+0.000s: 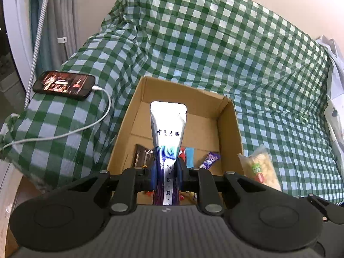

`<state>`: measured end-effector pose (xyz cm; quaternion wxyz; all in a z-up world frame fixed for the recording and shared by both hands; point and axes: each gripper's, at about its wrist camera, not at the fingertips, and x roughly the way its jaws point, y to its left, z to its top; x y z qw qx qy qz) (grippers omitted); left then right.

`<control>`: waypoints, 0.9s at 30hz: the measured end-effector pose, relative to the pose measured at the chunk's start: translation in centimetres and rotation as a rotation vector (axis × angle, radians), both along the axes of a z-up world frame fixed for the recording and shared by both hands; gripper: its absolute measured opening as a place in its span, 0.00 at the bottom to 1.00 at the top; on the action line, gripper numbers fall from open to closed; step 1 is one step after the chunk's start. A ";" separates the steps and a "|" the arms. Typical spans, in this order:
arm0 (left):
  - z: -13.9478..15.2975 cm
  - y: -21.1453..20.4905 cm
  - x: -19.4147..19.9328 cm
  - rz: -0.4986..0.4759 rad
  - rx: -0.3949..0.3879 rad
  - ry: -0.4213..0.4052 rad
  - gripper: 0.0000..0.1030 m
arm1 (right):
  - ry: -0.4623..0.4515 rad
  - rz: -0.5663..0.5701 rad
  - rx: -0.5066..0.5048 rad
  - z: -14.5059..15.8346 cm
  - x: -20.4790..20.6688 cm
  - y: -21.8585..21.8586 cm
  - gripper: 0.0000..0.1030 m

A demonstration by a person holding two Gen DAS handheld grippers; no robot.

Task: Organize snacks
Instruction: 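Carry both snacks over the box and lower them inside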

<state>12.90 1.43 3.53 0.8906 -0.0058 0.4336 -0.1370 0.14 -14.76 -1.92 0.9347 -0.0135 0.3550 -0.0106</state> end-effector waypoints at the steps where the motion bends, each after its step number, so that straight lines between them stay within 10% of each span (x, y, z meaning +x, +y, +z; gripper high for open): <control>1: 0.0 -0.3 0.6 -0.001 -0.002 0.004 0.20 | 0.000 0.000 0.002 0.0 0.6 -0.1 0.37; 27: -7.7 -7.3 14.8 -0.051 0.146 0.075 0.20 | 0.087 -0.049 0.068 -5.9 14.0 -2.9 0.37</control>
